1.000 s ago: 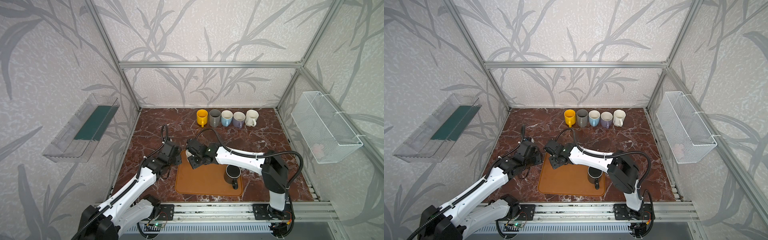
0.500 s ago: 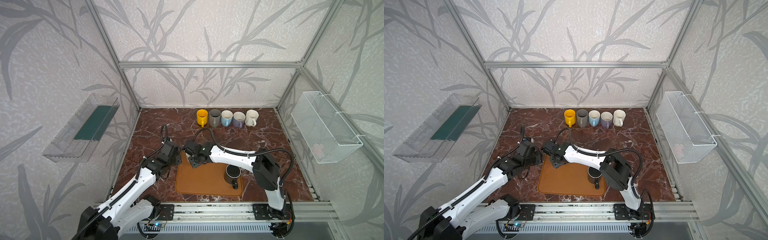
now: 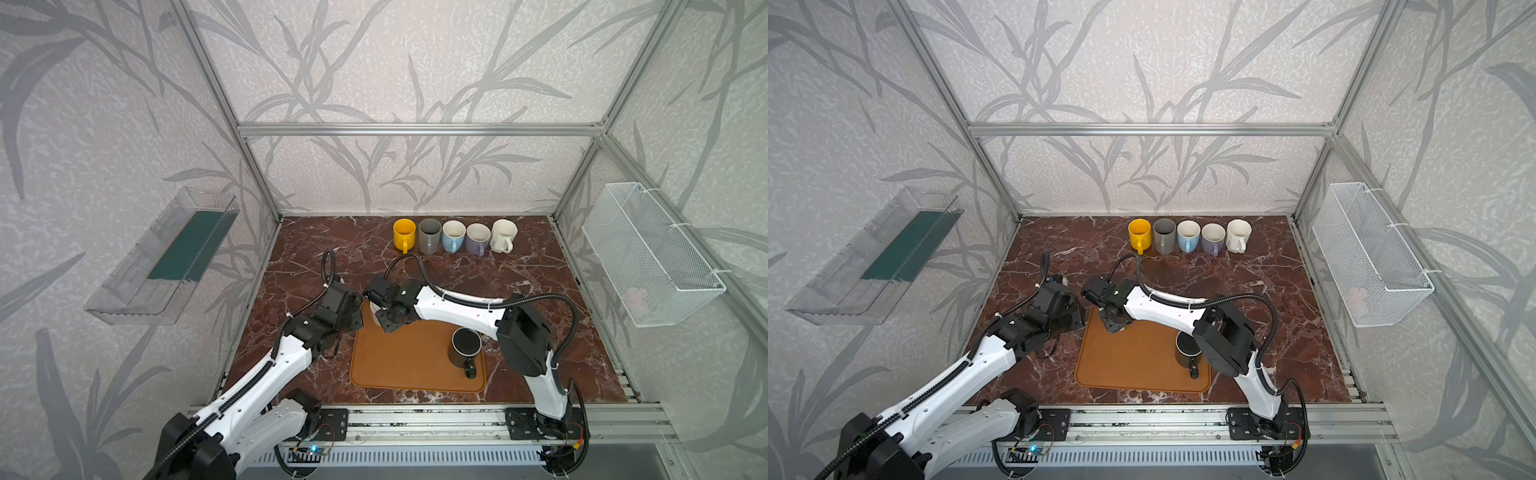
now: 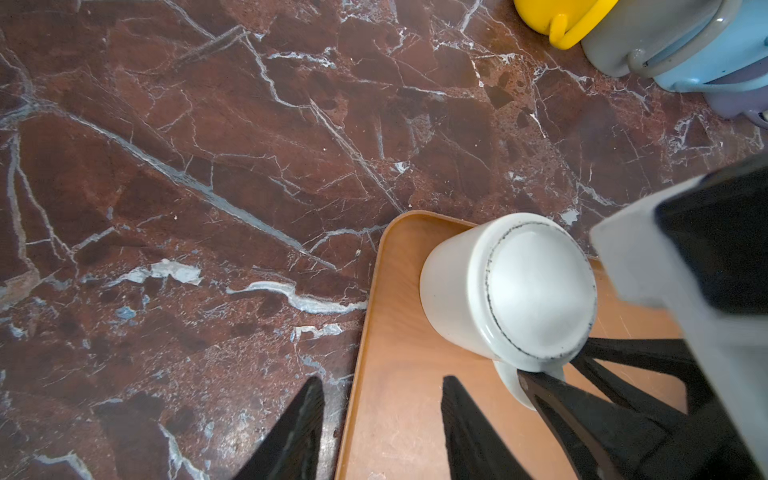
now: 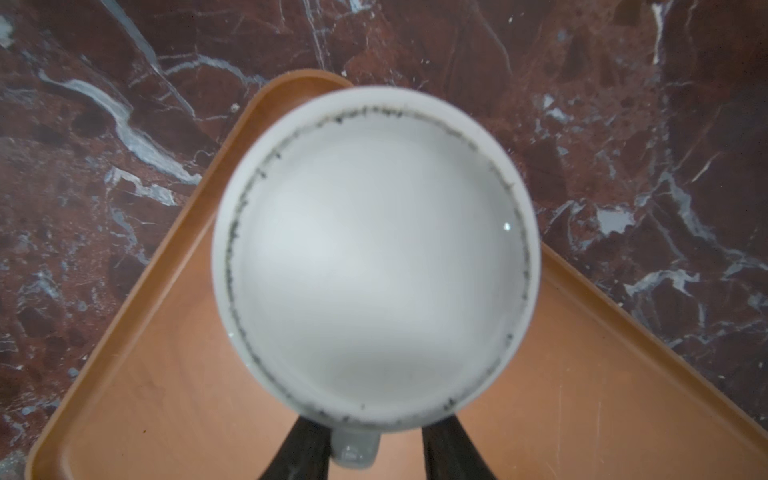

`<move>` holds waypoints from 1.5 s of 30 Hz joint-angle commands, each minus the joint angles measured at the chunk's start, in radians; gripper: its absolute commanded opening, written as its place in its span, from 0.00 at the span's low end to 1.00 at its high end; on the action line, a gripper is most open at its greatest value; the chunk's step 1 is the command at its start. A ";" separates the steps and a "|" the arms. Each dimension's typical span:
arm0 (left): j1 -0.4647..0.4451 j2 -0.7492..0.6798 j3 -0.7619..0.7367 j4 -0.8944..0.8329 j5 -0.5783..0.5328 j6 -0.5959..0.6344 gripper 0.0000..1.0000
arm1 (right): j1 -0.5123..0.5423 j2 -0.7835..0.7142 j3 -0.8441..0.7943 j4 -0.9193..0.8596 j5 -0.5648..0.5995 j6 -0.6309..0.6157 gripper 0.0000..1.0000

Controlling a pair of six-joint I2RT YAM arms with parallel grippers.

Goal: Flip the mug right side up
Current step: 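Lower the right gripper over the white mug's handle, then grasp the white mug's handle with the right gripper and lift it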

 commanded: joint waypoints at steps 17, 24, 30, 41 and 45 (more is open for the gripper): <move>0.006 0.016 0.014 -0.011 -0.002 -0.004 0.49 | -0.043 0.047 0.065 -0.065 -0.040 -0.042 0.26; 0.006 0.027 0.026 -0.011 0.002 -0.006 0.49 | -0.056 0.052 0.067 -0.061 -0.064 -0.055 0.20; 0.006 0.042 0.044 -0.017 0.001 -0.004 0.49 | -0.066 0.031 0.032 -0.023 -0.102 -0.065 0.08; 0.005 0.023 0.049 0.019 0.042 -0.009 0.48 | -0.117 -0.069 -0.100 0.133 -0.228 -0.083 0.00; 0.006 0.023 0.071 0.017 0.048 -0.001 0.48 | -0.139 -0.097 -0.129 0.187 -0.294 -0.086 0.00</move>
